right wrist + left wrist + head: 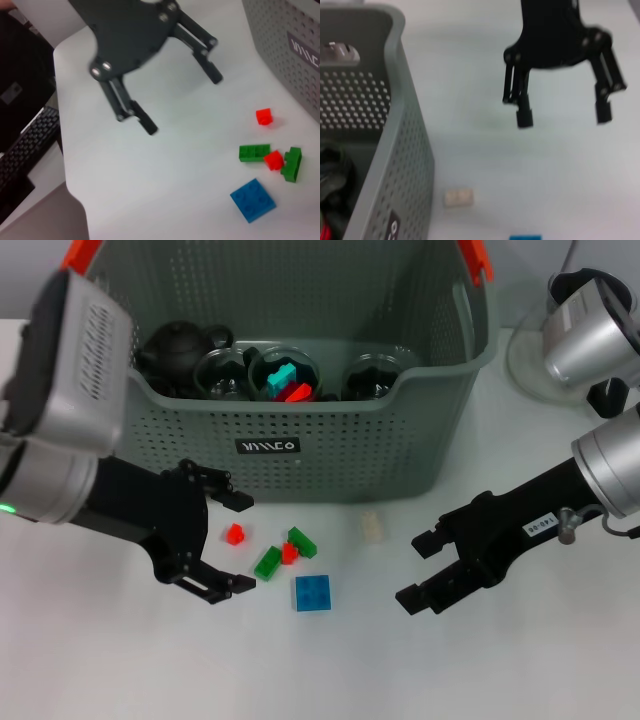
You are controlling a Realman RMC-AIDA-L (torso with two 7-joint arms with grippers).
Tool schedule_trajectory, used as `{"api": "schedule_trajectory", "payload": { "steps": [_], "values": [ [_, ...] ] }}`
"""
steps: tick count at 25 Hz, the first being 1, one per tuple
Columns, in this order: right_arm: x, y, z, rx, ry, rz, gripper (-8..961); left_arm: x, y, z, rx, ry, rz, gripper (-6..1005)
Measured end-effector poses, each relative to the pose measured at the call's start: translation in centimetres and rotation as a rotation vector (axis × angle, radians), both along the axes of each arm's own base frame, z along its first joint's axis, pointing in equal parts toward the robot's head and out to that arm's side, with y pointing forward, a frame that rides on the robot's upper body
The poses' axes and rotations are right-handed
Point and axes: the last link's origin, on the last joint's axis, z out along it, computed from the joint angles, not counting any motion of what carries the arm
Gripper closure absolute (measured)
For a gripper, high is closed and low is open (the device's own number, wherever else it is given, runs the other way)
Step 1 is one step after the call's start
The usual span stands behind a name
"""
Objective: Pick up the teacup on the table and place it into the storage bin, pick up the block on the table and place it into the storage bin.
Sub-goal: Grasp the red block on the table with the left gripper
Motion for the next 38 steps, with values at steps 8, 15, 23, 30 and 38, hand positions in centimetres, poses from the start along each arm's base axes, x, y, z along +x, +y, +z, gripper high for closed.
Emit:
{"api": "schedule_trajectory", "payload": {
  "steps": [8,15,23,30,38],
  "values": [
    [-0.1,0.1,-0.3,0.012,0.009,-0.029,24,-2.0,2.3,-2.0,0.015,0.067,-0.017,107],
    [0.1,0.2,-0.6,0.015,0.011,-0.044,24,-2.7,3.1,-2.9,0.030,0.087,-0.045,108],
    [0.1,0.4,-0.5,0.026,0.012,-0.045,24,-3.2,3.4,-3.9,0.025,0.131,-0.061,107],
    [0.1,0.4,-0.5,0.029,0.012,-0.045,24,-3.4,3.7,-4.3,0.026,0.147,-0.057,123],
    [0.0,0.4,-0.6,0.029,0.013,-0.044,25,-4.0,4.1,-5.2,0.051,0.202,-0.055,213]
  ]
}}
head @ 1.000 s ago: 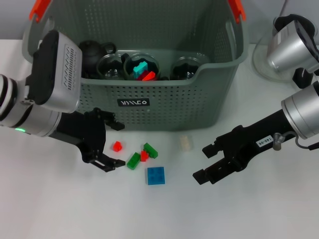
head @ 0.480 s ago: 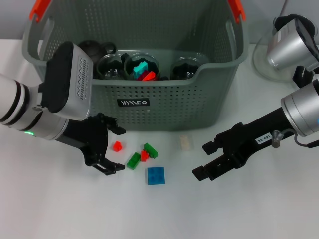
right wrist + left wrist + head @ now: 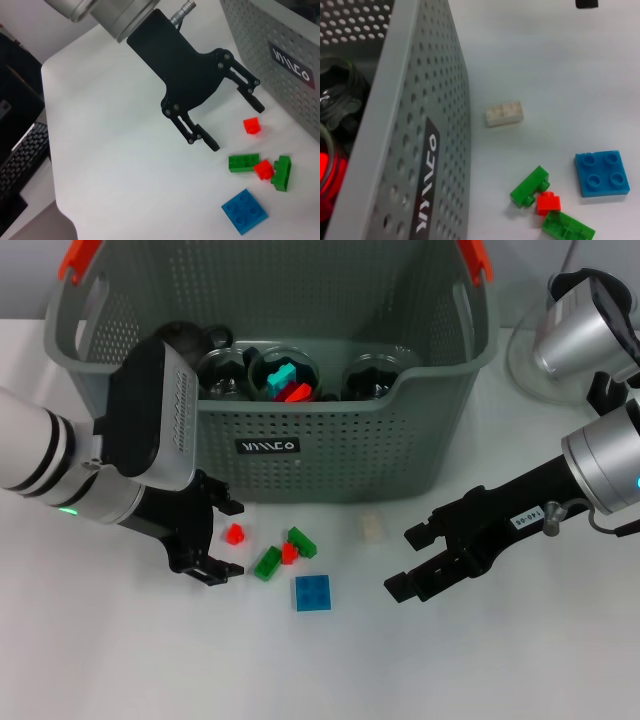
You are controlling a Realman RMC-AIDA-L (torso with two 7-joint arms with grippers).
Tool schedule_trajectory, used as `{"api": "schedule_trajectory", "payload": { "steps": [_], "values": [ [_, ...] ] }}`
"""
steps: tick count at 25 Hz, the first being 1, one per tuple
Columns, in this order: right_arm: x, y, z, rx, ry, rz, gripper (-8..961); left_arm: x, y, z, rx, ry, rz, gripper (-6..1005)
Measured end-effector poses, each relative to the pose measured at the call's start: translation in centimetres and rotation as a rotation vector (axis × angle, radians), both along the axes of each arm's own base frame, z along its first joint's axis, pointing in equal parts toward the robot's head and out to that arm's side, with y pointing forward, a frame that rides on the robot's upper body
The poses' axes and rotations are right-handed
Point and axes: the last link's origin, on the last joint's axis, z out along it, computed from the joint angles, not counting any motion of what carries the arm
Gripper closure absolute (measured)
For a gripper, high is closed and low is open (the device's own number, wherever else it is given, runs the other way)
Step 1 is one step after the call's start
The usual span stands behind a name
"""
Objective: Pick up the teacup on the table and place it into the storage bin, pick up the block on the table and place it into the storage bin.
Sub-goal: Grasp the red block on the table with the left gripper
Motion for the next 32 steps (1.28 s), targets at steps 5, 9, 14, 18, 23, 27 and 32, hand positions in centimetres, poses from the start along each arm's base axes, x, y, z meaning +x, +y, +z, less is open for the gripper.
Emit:
{"api": "schedule_trajectory", "payload": {
  "steps": [5,9,14,18,23,27,32],
  "values": [
    [0.10,-0.05,-0.10,-0.003,0.000,-0.005,26,-0.16,0.14,-0.25,0.010,0.009,-0.003,258],
    [0.13,-0.01,-0.13,-0.001,0.000,-0.007,26,-0.30,0.24,-0.41,0.016,0.010,0.001,290],
    [0.13,0.03,-0.13,0.002,0.000,-0.007,25,-0.38,0.32,-0.42,0.023,0.011,0.008,329],
    [0.13,0.02,-0.17,0.002,-0.002,-0.005,25,-0.53,0.55,-0.42,0.041,0.015,0.015,361],
    [0.03,0.08,-0.19,0.002,-0.002,-0.003,25,-0.75,0.59,-0.63,0.047,0.016,0.019,428],
    [-0.03,0.13,-0.17,0.003,-0.001,-0.002,24,-0.78,0.66,-0.70,0.054,0.016,0.020,463],
    [-0.06,0.16,-0.15,0.004,0.000,-0.002,24,-0.72,0.54,-0.85,0.047,0.014,0.021,466]
  ]
}}
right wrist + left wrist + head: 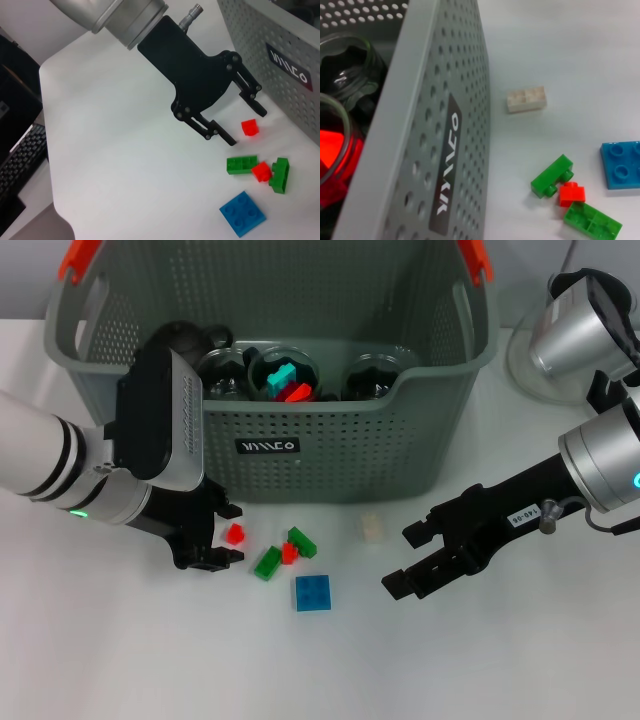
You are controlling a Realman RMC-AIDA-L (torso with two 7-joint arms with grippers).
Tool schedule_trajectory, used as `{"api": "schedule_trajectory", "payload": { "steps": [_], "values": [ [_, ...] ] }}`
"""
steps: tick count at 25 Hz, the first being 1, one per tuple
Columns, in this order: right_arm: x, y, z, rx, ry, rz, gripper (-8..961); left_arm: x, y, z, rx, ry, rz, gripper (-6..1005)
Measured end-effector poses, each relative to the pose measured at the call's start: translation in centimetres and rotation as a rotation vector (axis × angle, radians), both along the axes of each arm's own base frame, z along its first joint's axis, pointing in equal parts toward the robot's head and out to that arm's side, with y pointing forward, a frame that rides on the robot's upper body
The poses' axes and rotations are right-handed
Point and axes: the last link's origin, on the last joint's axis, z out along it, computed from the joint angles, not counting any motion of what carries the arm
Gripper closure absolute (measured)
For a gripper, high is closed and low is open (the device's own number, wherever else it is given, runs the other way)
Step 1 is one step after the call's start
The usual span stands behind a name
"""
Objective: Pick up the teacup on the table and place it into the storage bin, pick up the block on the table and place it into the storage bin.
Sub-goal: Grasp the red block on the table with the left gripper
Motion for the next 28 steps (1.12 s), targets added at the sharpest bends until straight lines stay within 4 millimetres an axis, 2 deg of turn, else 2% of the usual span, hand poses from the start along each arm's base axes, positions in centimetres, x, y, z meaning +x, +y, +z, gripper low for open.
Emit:
{"api": "schedule_trajectory", "payload": {
  "steps": [12,28],
  "values": [
    [-0.05,0.07,-0.02,0.002,0.000,0.002,24,-0.01,-0.21,-0.04,-0.014,-0.002,0.006,466],
    [0.09,0.04,-0.16,0.000,0.001,0.002,25,-0.06,-0.05,-0.09,0.005,-0.007,0.026,566]
  ]
}}
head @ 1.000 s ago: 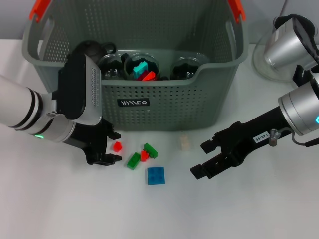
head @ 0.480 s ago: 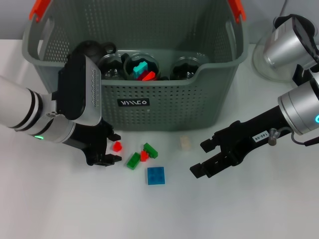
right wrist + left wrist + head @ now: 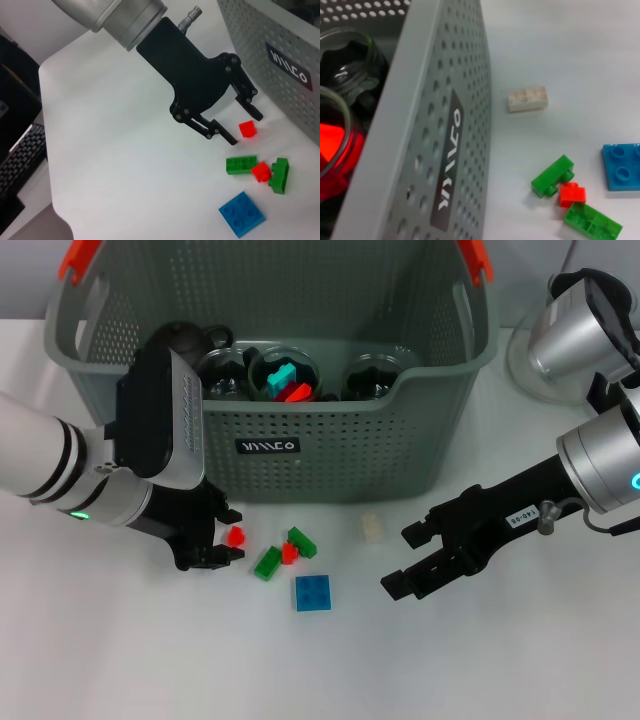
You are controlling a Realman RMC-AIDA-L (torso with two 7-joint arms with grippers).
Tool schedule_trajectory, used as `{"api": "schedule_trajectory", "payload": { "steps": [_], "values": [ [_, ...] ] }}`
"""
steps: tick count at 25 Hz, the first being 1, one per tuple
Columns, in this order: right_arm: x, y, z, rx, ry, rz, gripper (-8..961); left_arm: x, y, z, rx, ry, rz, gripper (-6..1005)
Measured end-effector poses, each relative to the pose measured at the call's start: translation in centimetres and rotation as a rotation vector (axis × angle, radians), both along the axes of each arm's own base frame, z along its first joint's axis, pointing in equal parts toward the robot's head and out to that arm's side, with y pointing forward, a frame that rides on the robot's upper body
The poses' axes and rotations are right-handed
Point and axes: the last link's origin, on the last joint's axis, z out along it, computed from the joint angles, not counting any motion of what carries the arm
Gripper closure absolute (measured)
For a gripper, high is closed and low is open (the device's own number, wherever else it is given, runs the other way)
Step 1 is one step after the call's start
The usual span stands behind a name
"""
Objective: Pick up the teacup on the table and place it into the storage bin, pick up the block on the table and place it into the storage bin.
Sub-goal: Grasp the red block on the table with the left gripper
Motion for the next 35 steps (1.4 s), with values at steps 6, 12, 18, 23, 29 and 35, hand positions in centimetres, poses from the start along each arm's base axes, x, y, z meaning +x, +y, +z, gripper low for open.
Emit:
{"api": "schedule_trajectory", "payload": {
  "steps": [6,12,18,23,29,35],
  "values": [
    [-0.02,0.01,-0.04,0.000,-0.002,0.002,25,-0.16,0.15,-0.44,0.012,0.010,0.000,569],
    [0.00,0.01,-0.05,0.001,-0.002,0.003,24,-0.10,0.12,-0.64,0.008,0.013,-0.002,571],
    [0.02,0.01,-0.04,0.001,-0.002,0.003,24,-0.12,0.13,-0.67,0.011,0.013,0.004,574],
    [0.03,0.01,-0.02,0.002,-0.001,0.002,25,-0.13,0.22,-0.65,0.019,0.014,0.010,616],
    [0.03,0.00,-0.01,0.001,0.000,0.001,25,-0.08,0.18,-0.61,0.016,0.012,0.019,720],
    [0.03,-0.01,0.00,0.000,0.000,0.001,24,-0.01,0.12,-0.65,0.013,0.011,0.028,771]
  ]
}}
